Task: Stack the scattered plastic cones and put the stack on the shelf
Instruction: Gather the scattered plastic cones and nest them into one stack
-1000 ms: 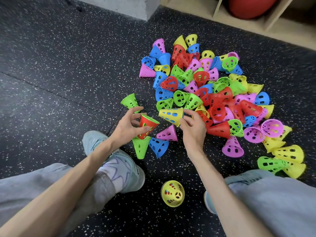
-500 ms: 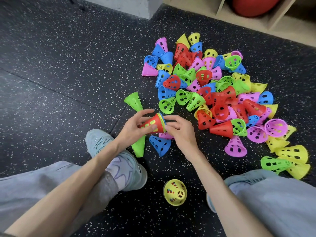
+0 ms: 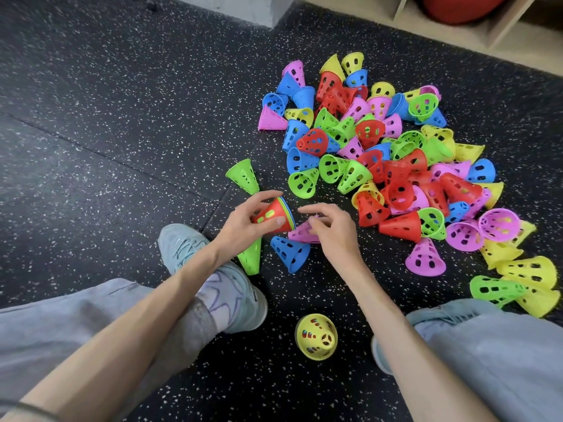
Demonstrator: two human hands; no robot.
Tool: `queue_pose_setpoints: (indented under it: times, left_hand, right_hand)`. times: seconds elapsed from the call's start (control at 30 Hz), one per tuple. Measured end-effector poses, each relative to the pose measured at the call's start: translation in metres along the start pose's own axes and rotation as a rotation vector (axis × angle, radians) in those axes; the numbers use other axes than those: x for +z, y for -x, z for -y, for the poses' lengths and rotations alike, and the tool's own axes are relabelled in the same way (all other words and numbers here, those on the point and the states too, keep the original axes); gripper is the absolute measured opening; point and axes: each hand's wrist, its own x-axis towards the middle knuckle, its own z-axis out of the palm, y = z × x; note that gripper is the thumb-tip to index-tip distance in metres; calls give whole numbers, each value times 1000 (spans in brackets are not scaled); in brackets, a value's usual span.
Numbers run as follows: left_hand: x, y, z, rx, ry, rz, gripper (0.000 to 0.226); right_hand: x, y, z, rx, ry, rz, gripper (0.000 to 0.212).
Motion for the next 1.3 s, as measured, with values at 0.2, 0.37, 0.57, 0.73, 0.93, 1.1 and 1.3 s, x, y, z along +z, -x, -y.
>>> queue_pose_setpoints:
  times: [0.2,0.37,0.57,0.73,0.93,1.1,1.3]
  left_hand:
    - [0,1,2,-34,24,-46,46]
    - [2,1,2,-61,25,-28,45]
    - [3,4,2,-42,-25,-9,48]
    - [8,14,-11,21,-24,-61,51]
    - [24,37,-35,97,54,-64,53]
    - [35,47,-62,135,73,-67,54]
    - [52,55,-93,198,21,-20,52]
  right_hand:
    - [-9,-4,-19,30,285,-119,41]
    - [-10,0,-26,183,261,14,38]
    - [-6,3,-24,156,169,-138,33]
    - [-24,-1,4,72,78,-175,27]
    - [-54,12,43,113,88,21,50]
    - [-75,40,58,35,92,50,38]
    - [-90,71,76,-41,46,51,33]
